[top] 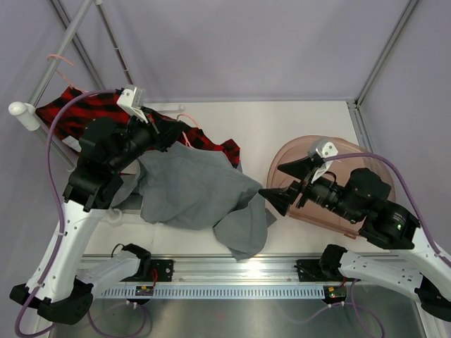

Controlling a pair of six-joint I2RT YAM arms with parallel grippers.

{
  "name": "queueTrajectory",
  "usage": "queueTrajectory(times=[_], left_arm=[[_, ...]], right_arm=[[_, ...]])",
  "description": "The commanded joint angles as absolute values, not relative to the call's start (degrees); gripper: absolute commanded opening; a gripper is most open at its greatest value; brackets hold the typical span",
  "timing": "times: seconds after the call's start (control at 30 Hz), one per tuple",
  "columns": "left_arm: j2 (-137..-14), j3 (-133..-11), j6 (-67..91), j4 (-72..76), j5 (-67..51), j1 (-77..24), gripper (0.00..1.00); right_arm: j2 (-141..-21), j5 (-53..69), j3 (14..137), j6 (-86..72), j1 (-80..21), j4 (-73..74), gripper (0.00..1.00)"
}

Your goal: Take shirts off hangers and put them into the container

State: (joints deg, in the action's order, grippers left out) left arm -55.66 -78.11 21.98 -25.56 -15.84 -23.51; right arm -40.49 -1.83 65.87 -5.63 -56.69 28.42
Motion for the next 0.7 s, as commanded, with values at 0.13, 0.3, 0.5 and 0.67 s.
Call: queueTrajectory(times=[0.13, 0.3, 0.5, 0.67], left_arm=[[-55.1, -79.9, 21.6, -23.1, -17.4, -23.6, 0.0], [-55.8, -81.6, 20.8, -23.6, -17.8, -23.6, 0.0], [-57.0, -85.0, 19.8, -25.5, -17.5, -23.6, 0.0], [-57.7, -85.8, 19.4, -25.9, -17.9, -23.6, 0.0]], right_arm=[[-43.1, 3.9, 56.5, -9.3, -57.0, 21.0, 0.98], [-45.3, 4.4, 53.5, -11.0, -57.0, 18.7, 0.89], [-42.2, 2.7, 51.2, -12.7, -57.0, 18.5, 0.72], [-39.5, 1.2, 50.3, -14.0, -57.0, 21.6, 0.43]])
